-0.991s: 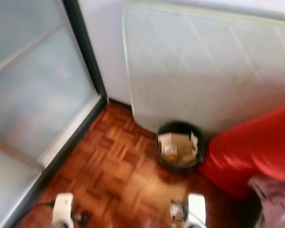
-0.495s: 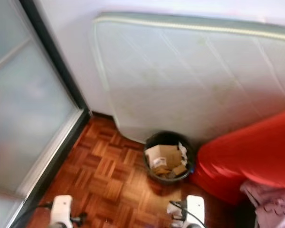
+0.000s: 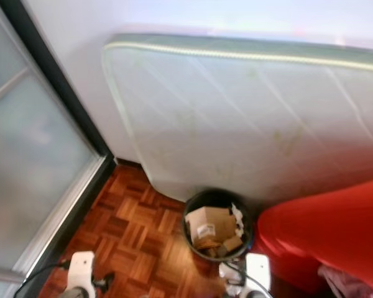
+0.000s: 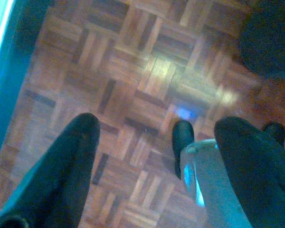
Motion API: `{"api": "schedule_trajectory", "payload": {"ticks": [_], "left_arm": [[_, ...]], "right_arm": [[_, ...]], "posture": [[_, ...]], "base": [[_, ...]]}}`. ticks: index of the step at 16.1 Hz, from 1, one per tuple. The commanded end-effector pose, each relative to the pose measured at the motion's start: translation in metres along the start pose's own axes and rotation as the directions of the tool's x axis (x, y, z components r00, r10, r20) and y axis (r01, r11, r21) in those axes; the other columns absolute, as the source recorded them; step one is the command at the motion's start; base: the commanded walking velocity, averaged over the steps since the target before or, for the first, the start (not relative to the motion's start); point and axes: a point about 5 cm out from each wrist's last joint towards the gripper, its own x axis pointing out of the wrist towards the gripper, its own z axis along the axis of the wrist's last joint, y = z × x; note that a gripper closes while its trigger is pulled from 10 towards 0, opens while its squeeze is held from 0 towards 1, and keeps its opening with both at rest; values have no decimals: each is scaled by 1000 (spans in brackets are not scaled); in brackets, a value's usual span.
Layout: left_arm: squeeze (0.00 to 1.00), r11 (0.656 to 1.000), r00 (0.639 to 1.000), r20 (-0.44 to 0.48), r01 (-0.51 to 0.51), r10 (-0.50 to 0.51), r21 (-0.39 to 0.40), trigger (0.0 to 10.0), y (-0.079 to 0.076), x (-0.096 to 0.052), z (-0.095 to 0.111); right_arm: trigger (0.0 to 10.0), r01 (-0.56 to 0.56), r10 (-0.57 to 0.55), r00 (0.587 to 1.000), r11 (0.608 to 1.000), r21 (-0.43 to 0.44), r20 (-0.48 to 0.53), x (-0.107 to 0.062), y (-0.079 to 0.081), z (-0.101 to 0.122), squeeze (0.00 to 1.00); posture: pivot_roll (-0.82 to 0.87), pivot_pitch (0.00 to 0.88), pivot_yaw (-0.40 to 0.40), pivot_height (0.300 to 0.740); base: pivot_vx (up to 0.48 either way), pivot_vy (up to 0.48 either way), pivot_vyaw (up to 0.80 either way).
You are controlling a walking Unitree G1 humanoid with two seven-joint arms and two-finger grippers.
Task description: Clean up the room
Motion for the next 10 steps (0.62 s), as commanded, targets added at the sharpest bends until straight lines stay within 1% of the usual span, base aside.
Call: {"api": "schedule_trajectory", "payload": {"ticks": [1, 2, 3, 6, 10], "left_arm": [[0, 1000, 1000, -30, 0, 0, 11, 10000, 0, -2, -9], [0, 1000, 1000, -29, 1, -1, 10, 10000, -1, -2, -9], [0, 1000, 1000, -29, 1, -1, 8, 10000, -1, -2, -9], [0, 1000, 1000, -29, 0, 0, 6, 10000, 0, -2, -9], [0, 1000, 1000, -29, 0, 1, 6, 10000, 1, -2, -9]], "right_arm": [[10000, -6, 6, 1000, 1000, -4, -7, -1, 1, -3, 0], [10000, -3, 3, 1000, 1000, 1, -10, -1, 1, -4, 0], [10000, 1, -1, 1000, 1000, 14, -9, -1, 1, -4, 0], [10000, -7, 7, 1000, 1000, 19, -2, -1, 1, -3, 0], [10000, -22, 22, 1000, 1000, -4, 7, -1, 2, -1, 0]], "posture": [[-66, 179, 43, 740], [-63, 180, 42, 740], [-64, 181, 41, 740], [-66, 183, 40, 740], [-65, 185, 39, 740]], "base": [[292, 0, 800], [292, 0, 463], [289, 0, 0], [291, 0, 0], [292, 0, 0]]}}
